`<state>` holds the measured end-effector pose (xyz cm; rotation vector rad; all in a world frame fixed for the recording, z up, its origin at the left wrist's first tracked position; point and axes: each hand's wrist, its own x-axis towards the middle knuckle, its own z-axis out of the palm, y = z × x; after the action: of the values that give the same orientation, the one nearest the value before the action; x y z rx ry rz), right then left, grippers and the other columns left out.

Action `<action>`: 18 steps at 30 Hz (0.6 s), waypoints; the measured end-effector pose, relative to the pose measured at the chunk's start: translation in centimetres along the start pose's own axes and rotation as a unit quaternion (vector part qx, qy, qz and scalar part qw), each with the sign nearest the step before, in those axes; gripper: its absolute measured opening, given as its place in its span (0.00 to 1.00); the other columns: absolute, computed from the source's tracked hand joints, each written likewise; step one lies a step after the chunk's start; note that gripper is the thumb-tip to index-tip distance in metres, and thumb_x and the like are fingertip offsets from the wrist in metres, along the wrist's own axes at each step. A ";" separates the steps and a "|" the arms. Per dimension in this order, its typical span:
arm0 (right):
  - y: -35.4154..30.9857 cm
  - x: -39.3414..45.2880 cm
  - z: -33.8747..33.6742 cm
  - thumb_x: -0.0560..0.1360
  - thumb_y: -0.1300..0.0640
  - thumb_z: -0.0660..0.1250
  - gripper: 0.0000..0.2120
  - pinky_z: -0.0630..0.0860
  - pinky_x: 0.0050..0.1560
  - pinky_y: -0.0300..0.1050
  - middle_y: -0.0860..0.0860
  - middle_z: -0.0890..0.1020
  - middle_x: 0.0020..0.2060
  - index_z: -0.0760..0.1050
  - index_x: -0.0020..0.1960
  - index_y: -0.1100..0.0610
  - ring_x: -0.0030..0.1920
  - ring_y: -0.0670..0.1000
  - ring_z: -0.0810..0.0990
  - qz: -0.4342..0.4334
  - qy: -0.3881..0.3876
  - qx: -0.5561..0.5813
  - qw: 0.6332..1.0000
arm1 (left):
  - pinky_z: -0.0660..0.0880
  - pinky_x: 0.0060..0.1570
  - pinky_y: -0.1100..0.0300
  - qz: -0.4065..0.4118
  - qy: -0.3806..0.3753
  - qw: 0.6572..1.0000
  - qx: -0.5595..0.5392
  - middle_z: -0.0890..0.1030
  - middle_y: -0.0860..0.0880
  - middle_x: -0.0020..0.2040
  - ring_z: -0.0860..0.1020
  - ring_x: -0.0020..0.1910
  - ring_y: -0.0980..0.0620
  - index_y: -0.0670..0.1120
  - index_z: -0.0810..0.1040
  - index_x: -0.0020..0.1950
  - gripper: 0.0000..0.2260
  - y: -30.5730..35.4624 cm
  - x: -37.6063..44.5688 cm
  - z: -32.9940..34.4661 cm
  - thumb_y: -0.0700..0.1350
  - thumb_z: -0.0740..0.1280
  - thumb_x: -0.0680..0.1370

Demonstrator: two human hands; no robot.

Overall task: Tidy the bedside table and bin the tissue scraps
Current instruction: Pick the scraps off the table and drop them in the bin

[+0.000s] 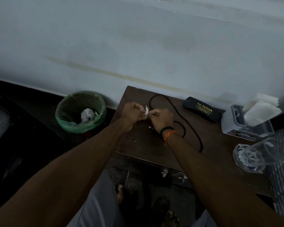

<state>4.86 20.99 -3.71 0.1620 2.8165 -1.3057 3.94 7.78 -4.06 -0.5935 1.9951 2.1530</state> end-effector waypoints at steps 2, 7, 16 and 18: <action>-0.8 -0.1 0.3 0.73 0.54 0.73 0.04 0.81 0.48 0.44 0.48 0.86 0.39 0.86 0.45 0.54 0.43 0.47 0.83 -0.010 -0.003 -0.007 1.000 | 0.83 0.43 0.53 -0.009 -0.020 0.999 -0.039 0.81 0.42 0.41 0.82 0.39 0.47 0.37 0.76 0.47 0.02 0.2 -0.2 -0.8 0.31 0.67 0.77; -2.8 -0.2 1.1 0.74 0.58 0.69 0.07 0.82 0.47 0.49 0.47 0.84 0.35 0.86 0.45 0.52 0.39 0.49 0.83 -0.024 -0.055 0.006 0.998 | 0.83 0.44 0.53 -0.002 -0.012 1.000 -0.021 0.83 0.40 0.45 0.83 0.45 0.45 0.38 0.80 0.48 0.07 0.5 0.0 -3.2 0.31 0.73 0.72; -7.0 0.3 5.8 0.73 0.64 0.67 0.10 0.83 0.52 0.50 0.53 0.86 0.43 0.84 0.50 0.57 0.45 0.51 0.85 -0.023 -0.077 0.061 0.995 | 0.82 0.41 0.57 0.023 0.117 0.992 0.035 0.85 0.40 0.44 0.84 0.41 0.46 0.41 0.84 0.41 0.08 1.8 3.0 -11.4 0.29 0.71 0.70; -7.5 0.3 6.7 0.73 0.65 0.66 0.10 0.82 0.53 0.48 0.53 0.86 0.44 0.84 0.49 0.58 0.46 0.51 0.85 -0.046 -0.077 0.040 0.995 | 0.78 0.30 0.64 0.006 0.167 0.984 0.057 0.84 0.41 0.40 0.82 0.31 0.52 0.39 0.83 0.40 0.04 1.6 4.0 -13.4 0.31 0.72 0.70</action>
<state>3.68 11.08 -2.34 -0.0657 2.6744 -1.3840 2.20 -6.19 -4.59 -0.9831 2.2707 2.0366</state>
